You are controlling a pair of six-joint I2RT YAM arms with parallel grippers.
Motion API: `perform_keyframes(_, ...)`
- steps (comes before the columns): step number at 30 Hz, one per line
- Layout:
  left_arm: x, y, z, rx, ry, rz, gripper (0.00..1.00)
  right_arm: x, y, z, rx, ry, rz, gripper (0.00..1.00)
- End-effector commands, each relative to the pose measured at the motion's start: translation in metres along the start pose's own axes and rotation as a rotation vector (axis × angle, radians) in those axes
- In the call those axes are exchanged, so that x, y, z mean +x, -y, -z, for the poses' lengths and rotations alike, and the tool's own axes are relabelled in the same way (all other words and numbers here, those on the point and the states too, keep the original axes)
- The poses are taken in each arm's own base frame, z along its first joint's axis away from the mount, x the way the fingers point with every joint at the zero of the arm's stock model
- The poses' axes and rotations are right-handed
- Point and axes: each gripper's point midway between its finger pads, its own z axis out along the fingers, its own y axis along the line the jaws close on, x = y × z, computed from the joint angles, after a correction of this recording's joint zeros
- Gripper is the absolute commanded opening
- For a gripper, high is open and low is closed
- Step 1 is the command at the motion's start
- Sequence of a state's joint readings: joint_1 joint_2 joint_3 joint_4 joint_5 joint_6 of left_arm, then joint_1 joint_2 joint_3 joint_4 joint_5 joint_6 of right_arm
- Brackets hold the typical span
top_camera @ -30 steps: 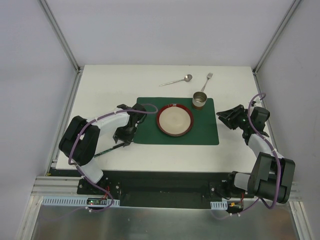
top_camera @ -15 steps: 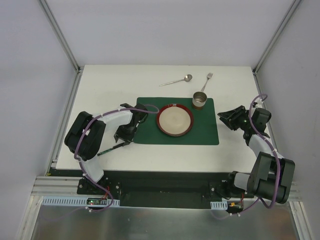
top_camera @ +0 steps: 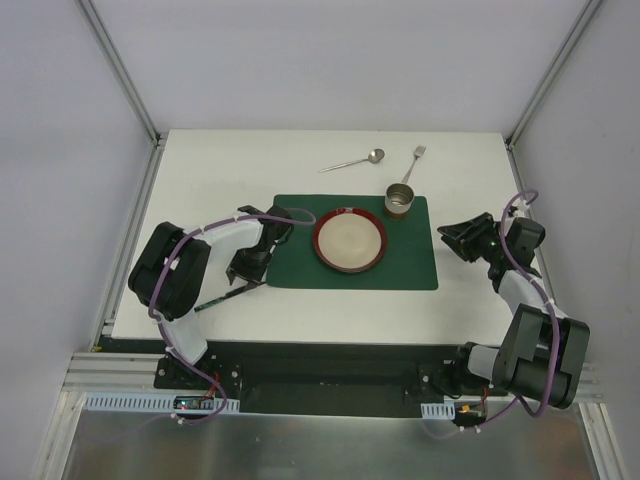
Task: Set the dinner table for one person
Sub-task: Pick up the knife at the center of the board.
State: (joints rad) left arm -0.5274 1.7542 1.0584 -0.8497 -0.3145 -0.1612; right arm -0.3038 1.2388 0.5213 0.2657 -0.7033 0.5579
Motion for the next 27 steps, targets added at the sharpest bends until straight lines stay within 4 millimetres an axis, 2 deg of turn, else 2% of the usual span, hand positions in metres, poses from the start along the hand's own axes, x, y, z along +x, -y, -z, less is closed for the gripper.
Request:
perform_keyframes(1, -0.002, -0.004, 0.000, 0.000, -0.026, -0.014, 0.38, -0.008, -0.016, 0.008, -0.065, 0.030, 0.047, 0.41)
perform_keyframes(10, -0.014, -0.001, -0.013, 0.010, -0.063, 0.002, 0.36, -0.011, -0.016, 0.011, -0.070, 0.042, 0.041, 0.41)
perform_keyframes(18, -0.033, -0.018, -0.019, 0.058, -0.045, 0.105, 0.33, -0.012, -0.018, 0.013, -0.076, 0.045, 0.044, 0.40)
perform_keyframes(21, -0.046, -0.025, -0.021, 0.071, -0.038, 0.141, 0.32, -0.011, -0.018, 0.013, -0.077, 0.042, 0.041, 0.41)
perform_keyframes(24, -0.069, -0.030, -0.017, 0.055, 0.000, 0.145, 0.31, -0.011, -0.019, 0.014, -0.080, 0.043, 0.044, 0.41)
perform_keyframes(25, -0.082, -0.033, -0.010, 0.053, 0.032, 0.152, 0.31, -0.011, -0.019, 0.014, -0.080, 0.043, 0.044, 0.41)
perform_keyframes(27, -0.092, -0.035, -0.002, 0.061, 0.050, 0.150, 0.31, -0.010, -0.018, 0.014, -0.079, 0.041, 0.040, 0.41)
